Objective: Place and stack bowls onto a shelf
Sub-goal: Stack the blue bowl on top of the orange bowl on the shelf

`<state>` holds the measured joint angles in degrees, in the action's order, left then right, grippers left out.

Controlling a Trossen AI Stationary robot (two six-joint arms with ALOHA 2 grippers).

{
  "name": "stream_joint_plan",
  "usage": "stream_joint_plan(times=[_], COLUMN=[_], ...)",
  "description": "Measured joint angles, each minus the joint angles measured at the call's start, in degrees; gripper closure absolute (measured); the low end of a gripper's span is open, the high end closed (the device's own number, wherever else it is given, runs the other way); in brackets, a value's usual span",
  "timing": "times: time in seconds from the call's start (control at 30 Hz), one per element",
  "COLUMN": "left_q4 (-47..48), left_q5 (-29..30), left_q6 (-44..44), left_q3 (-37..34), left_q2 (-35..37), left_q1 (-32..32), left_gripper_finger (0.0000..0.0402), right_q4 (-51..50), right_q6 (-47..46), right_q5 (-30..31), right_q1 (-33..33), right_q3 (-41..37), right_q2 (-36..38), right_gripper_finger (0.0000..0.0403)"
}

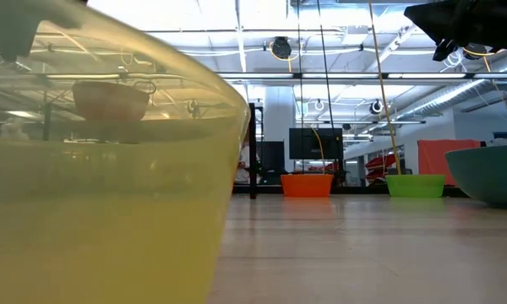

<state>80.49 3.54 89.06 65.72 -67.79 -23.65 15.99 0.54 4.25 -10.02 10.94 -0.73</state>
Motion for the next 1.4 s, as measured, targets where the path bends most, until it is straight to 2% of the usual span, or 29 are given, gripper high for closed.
stream_joint_plan(times=[0.37,0.9,1.2,1.4], left_q4=[-8.75,-17.91,-19.54,-25.69], left_q5=[0.38,0.46,0.8,0.82], left_q6=[5.95,5.69,4.19,4.08], left_q3=[-10.29,-17.89,-22.26,-26.16], left_q2=[-0.55,-0.59,-0.59,-0.57], left_q1=[-2.8,-2.8,-2.8,-2.8], left_gripper_finger=[0.0277,0.0277,0.0277,0.0277], right_q4=[0.0,0.0,0.0,0.0], right_q6=[-0.33,-0.04,0.08,0.08], right_q5=[-0.04,-0.04,-0.04,0.02], right_q1=[-0.01,-0.01,0.0,0.0], right_q3=[0.0,0.0,0.0,0.0], right_q2=[0.0,0.01,0.0,0.02], right_gripper_finger=[0.0403,0.0403,0.0403,0.0403])
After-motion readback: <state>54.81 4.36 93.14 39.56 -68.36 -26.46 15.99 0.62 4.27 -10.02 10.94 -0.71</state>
